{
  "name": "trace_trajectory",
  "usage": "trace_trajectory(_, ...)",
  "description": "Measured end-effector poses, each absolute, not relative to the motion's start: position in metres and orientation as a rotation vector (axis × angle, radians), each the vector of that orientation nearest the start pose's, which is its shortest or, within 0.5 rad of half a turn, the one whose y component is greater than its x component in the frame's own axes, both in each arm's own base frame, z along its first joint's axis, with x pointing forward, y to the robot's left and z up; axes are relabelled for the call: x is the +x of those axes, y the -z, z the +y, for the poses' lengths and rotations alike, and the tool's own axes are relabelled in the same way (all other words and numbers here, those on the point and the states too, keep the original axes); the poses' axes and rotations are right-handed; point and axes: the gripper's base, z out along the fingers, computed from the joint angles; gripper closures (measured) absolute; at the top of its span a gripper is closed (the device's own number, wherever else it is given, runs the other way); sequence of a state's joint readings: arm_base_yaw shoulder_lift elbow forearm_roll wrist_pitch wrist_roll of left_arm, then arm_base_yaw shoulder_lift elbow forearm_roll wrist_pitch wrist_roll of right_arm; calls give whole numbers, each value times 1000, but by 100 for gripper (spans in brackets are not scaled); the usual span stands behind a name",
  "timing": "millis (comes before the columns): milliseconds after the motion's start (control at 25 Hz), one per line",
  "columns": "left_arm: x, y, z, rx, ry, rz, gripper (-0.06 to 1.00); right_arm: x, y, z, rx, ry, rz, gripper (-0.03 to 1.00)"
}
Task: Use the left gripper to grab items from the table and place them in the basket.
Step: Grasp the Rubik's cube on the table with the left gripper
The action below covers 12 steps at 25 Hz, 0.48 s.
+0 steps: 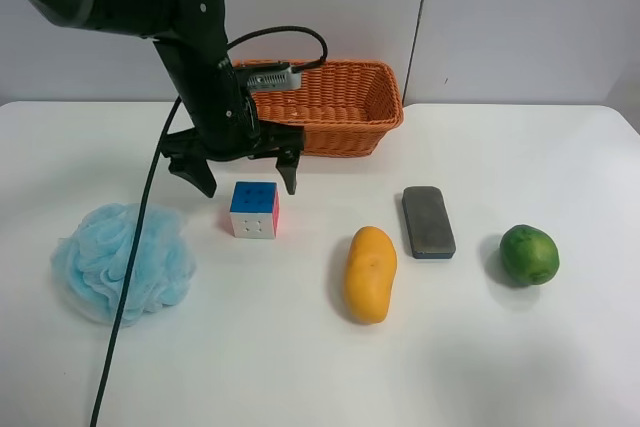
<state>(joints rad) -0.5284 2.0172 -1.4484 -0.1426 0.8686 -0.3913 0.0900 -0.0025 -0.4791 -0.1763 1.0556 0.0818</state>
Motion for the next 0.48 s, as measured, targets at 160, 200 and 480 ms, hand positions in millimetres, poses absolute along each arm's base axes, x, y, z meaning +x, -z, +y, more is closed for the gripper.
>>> trace_trajectory(160, 354, -157, -218, 77, 298, 2984, -5, -2, -273, -14, -3, 105, 2046, -2)
trace_trajectory(200, 355, -153, -218, 76, 294, 2985, -5, -2, -273, -14, -3, 105, 2046, -2)
trace_trajectory(480, 360, -129, -219, 83, 254, 2998, -5, -2, -273, -14, -3, 105, 2046, -2)
